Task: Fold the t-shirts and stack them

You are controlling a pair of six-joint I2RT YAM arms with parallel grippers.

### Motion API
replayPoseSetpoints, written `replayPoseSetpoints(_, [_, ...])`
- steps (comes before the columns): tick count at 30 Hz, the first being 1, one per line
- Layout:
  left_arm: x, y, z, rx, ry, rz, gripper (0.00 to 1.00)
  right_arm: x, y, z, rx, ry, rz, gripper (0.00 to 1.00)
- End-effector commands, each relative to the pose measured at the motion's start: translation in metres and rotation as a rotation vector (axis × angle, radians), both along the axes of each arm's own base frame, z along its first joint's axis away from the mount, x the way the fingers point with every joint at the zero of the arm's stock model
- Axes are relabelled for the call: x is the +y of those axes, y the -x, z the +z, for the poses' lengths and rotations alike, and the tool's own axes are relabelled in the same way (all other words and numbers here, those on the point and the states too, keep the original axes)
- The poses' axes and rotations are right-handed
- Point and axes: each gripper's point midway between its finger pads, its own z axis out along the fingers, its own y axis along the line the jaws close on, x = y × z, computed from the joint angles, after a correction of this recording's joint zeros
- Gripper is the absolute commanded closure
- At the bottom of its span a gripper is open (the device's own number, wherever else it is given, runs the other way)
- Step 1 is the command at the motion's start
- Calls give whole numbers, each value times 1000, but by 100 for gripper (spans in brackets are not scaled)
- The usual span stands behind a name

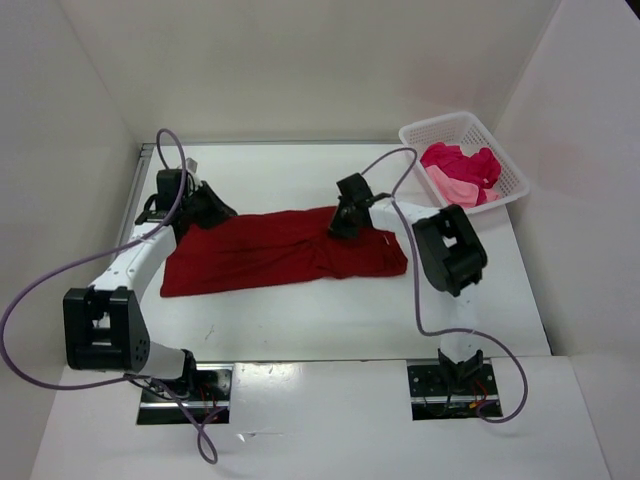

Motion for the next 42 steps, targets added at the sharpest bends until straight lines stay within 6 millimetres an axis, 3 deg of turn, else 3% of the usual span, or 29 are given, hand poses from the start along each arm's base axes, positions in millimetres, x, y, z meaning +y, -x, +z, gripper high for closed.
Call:
replayPoseSetpoints(1, [-4,15,18,-35,5,-33,80,25,-69,5,-96,5,-1,100])
replayPoseSetpoints(2, [-7,16,19,-35,14,-44,80,35,-84,8,-106,-11,6,100])
replayPoseSetpoints(3, [-7,20,20,-26,14,-44,78,41,-94,-32,-53,19,25,100])
replayPoseSetpoints(4, [-7,22,18,-14,14,-44,78,50,-111,-36,-61,25,38,100])
replayPoseSetpoints(5, [-7,22,25,-26,14,-44,78,75,-154,21,-168,-38,42,100])
replayPoseSetpoints(6, [-7,24,23,-15,14,-44,77,79,-162,-38,-108,0,53,100])
replayPoseSetpoints(7, [-7,23,30,-33,14,-44,77,105,-208,72,-369,-137,52,98])
replayPoseSetpoints(8, [-7,26,27,-17,14,-44,77,94,-195,-14,-207,-80,35,94])
replayPoseSetpoints(9, [-7,27,29,-7,14,-44,76,109,-206,28,-273,-219,69,94])
replayPoseSetpoints(10, [-6,24,37,-28,7,-49,76,103,-203,46,-255,-233,54,94])
replayPoseSetpoints(11, [-6,26,35,-18,7,-49,76,103,-199,64,-288,-195,68,92])
replayPoseSetpoints(12, [-6,24,40,-30,7,-49,75,97,-202,113,-393,-127,45,90])
replayPoseSetpoints(14, [-8,21,42,-32,13,-56,75,99,-178,151,-447,-13,118,81])
replayPoseSetpoints(15, [-8,17,49,-56,12,-57,75,89,-176,208,-544,-11,92,78])
replayPoseSetpoints(19, [-11,3,61,-81,24,-74,72,72,-144,305,-670,-45,129,55])
replayPoseSetpoints(20, [-9,1,64,-92,17,-64,70,70,-134,311,-655,-48,142,51])
replayPoseSetpoints(21, [-2,-3,69,-104,5,-39,69,71,-126,298,-599,-45,174,48])
replayPoseSetpoints(23, [6,-3,70,-108,13,-37,66,93,-86,312,-584,-43,264,47])
replayPoseSetpoints(25, [26,-3,69,-101,40,-4,65,110,-42,313,-571,-37,338,56])
replayPoseSetpoints(26, [28,-1,69,-97,53,-17,64,136,-22,252,-532,-66,386,65])
replayPoseSetpoints(28, [37,3,63,-83,24,-19,64,112,34,269,-523,-241,344,81])
replayPoseSetpoints(31, [36,8,75,-124,9,-40,74,87,61,290,-589,-299,287,89])
replayPoseSetpoints(32, [37,9,80,-138,-1,-32,76,91,75,249,-514,-270,308,89])
replayPoseSetpoints(33, [36,11,86,-151,6,-25,78,95,79,240,-504,-286,305,91])
replayPoseSetpoints(34, [36,11,82,-148,7,-25,80,102,81,195,-420,-250,308,92])
replayPoseSetpoints(35, [36,12,86,-155,12,-20,80,116,90,178,-367,-273,317,92])
replayPoseSetpoints(38, [36,24,90,-177,1,-11,80,158,103,139,-319,-327,292,71])
replayPoseSetpoints(40, [34,33,80,-148,14,-5,78,179,98,137,-366,-369,237,53])
replayPoseSetpoints(42, [28,42,75,-131,48,-15,74,197,103,99,-276,-382,188,47])
